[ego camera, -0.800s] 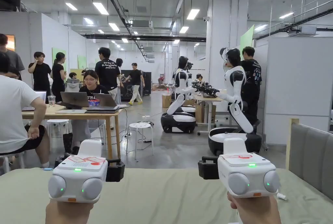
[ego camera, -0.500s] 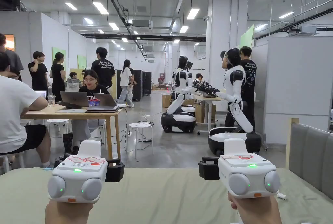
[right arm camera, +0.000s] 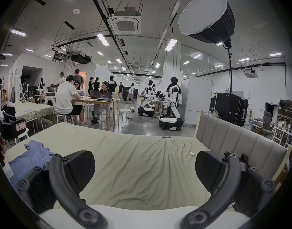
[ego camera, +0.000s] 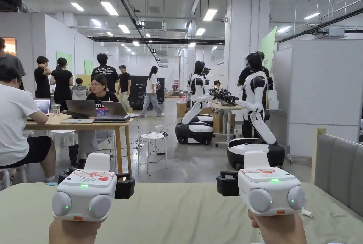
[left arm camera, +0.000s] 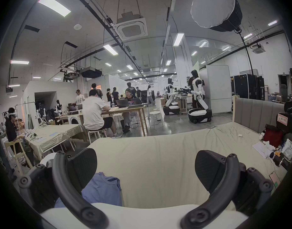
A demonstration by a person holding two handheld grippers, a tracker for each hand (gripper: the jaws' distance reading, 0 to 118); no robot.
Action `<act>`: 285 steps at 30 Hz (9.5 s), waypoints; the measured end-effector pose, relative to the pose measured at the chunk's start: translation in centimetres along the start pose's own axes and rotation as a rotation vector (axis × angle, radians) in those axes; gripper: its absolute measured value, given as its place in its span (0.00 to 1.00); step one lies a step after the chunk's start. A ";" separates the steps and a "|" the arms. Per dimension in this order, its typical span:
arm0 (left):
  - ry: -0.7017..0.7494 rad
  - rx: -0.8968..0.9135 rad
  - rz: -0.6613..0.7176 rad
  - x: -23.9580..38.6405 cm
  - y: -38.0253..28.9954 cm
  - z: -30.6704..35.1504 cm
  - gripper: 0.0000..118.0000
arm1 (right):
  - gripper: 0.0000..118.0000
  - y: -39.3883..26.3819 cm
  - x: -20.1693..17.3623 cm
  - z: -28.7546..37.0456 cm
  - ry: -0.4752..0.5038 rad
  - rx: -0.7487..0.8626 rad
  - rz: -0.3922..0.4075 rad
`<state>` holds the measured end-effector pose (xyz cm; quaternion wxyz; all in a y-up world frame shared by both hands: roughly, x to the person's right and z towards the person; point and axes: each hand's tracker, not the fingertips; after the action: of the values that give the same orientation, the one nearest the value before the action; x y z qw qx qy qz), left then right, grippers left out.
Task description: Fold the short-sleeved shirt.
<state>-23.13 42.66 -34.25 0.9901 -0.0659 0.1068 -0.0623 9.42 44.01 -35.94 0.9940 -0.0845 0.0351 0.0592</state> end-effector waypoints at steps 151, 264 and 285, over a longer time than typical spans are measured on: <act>0.092 -0.809 0.104 -22.6 -31.7 -21.0 0.37 | 0.00 -11.5 -33.0 -9.9 0.554 -0.116 0.082; -0.328 -0.756 0.124 3.6 -18.3 -23.7 0.05 | 0.97 -22.7 12.0 -20.9 0.004 -0.616 -0.011; -0.205 -0.703 0.023 0.8 -18.0 -21.9 0.05 | 0.05 -22.7 10.2 -19.8 0.206 -0.577 0.006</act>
<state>-29.14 22.24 -53.03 0.9132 -0.4068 0.0228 -0.0038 21.17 19.53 -52.53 0.9201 -0.3687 0.1177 0.0608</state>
